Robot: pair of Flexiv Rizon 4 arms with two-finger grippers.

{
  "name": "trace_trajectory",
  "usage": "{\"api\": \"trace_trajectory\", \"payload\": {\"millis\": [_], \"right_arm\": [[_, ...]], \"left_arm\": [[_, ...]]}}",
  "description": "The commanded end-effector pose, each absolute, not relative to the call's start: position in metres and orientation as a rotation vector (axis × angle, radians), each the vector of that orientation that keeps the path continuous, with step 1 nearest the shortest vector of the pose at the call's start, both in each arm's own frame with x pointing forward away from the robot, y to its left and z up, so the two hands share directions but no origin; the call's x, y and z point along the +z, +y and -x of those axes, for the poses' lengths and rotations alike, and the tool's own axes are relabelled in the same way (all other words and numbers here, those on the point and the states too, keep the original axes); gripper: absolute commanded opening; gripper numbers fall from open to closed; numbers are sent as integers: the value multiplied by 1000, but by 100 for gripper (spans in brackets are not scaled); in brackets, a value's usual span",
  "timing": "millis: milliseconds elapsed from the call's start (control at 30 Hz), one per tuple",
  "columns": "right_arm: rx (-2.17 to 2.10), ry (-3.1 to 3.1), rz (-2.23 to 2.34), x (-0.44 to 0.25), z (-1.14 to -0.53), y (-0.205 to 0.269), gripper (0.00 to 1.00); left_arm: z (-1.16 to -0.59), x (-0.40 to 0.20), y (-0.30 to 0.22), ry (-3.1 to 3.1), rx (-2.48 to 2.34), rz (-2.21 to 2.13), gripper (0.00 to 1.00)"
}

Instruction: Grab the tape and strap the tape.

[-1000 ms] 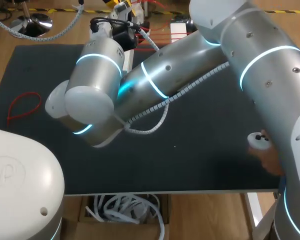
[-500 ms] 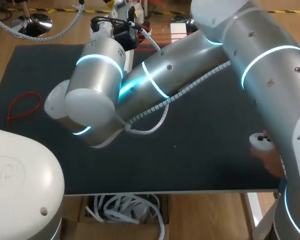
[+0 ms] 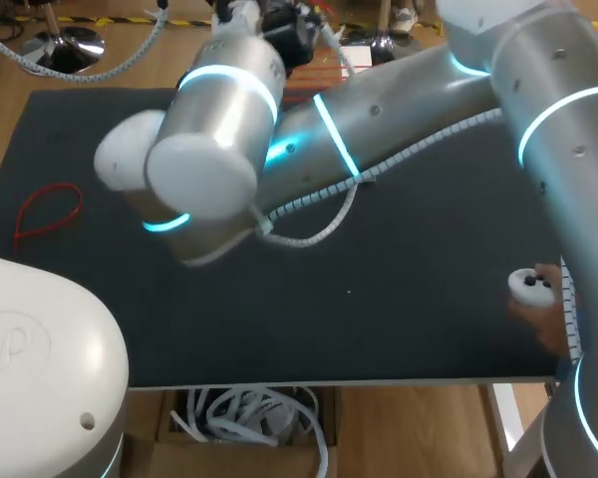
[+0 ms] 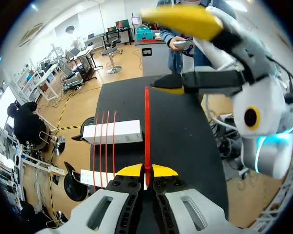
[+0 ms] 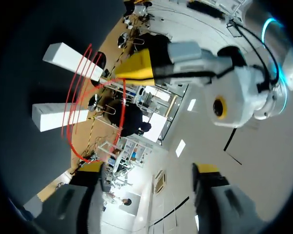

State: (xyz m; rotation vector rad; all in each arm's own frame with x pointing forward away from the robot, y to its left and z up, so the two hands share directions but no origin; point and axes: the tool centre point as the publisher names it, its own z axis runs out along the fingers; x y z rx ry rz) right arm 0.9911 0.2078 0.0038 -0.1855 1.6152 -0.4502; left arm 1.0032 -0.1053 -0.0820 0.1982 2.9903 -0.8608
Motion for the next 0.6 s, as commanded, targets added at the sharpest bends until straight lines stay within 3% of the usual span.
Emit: {"api": "trace_trajectory", "payload": {"millis": [33, 433, 600], "right_arm": [[-434, 1627, 208, 28, -1012, 175, 100], [-532, 1574, 137, 31, -1028, 141, 100], [-532, 1574, 137, 31, -1028, 141, 100]], "left_arm": [[-1003, -81, -105, 2994, -856, -196, 0], [-1003, -81, -105, 2994, -856, -196, 0], [-995, -106, -66, 3040, -787, -169, 0]]}}
